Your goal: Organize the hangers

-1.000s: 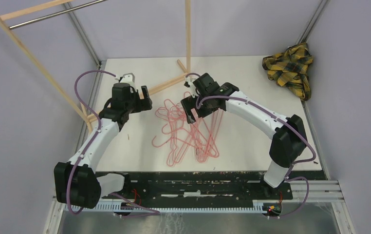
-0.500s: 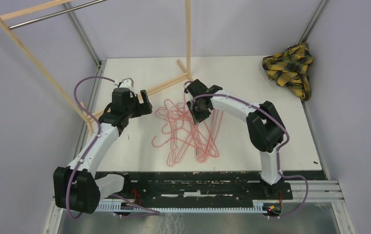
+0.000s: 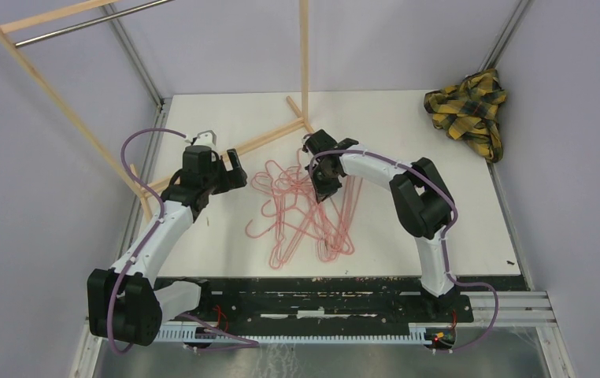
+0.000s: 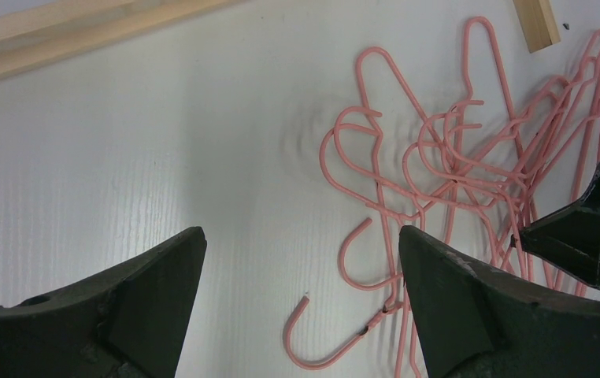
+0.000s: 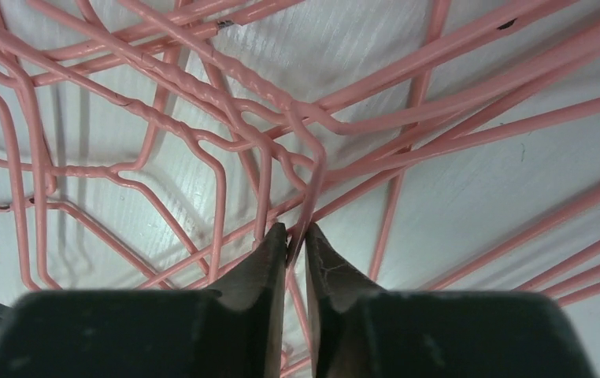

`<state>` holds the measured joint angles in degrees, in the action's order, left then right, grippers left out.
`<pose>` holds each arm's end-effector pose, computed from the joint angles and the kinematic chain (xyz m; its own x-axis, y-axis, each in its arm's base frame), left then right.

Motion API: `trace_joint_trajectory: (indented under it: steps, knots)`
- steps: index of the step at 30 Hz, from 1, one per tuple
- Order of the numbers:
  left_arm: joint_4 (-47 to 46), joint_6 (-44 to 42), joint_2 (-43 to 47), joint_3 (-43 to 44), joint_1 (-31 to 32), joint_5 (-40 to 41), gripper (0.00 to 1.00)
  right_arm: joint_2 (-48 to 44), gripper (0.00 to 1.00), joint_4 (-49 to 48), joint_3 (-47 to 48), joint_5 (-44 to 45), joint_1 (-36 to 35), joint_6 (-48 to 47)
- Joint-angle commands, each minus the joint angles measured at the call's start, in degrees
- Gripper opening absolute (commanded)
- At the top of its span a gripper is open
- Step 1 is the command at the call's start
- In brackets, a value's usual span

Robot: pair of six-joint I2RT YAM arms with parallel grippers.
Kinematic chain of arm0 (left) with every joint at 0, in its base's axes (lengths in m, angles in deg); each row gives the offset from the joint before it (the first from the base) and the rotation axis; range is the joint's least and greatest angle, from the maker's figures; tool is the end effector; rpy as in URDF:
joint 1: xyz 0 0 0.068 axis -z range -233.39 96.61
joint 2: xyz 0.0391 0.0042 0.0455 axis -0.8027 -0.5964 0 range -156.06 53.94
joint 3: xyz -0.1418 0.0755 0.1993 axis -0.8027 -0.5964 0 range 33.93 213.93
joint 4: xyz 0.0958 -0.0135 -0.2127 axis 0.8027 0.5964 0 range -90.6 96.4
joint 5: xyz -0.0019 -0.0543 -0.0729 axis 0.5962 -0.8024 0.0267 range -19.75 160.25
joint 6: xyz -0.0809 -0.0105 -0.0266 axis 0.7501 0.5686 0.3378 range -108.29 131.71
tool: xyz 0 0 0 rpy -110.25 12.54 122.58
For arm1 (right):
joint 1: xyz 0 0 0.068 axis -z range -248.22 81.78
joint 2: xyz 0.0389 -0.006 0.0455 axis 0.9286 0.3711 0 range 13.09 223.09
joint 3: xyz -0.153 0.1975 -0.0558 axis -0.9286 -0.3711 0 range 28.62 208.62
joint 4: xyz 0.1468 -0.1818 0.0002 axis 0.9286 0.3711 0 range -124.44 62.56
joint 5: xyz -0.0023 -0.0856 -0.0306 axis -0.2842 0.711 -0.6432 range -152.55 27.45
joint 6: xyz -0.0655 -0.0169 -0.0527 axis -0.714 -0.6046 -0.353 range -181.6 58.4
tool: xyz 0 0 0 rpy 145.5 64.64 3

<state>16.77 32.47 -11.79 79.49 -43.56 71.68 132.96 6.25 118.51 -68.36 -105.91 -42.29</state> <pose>0.2563 -0.0425 0.2292 -0.6150 -0.2531 -0.7468 -0.0715 0.9611 -0.2668 0.3186 0.2559 0.1310 -0.9146 -0.2910 -0.2808 -0.3522 0.9144 0.1996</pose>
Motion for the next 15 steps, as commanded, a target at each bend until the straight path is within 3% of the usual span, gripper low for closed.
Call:
trace_joint_trajectory:
  steps: [1, 5, 15]
  knots:
    - [-2.9, 2.6, 0.5, 0.0, 0.0, 0.1, 0.99, -1.2, 0.14, -1.8, 0.0, -1.5, 0.4, 0.4]
    - [-2.0, 1.5, 0.9, 0.8, -0.1, 0.8, 0.99, -4.0, 0.01, 0.5, 1.4, -1.1, 0.5, 0.3]
    - [-1.6, 0.7, 2.5, 4.1, -0.1, -2.0, 0.98, -15.2, 0.01, 4.4, 5.4, -6.7, 0.5, 2.2]
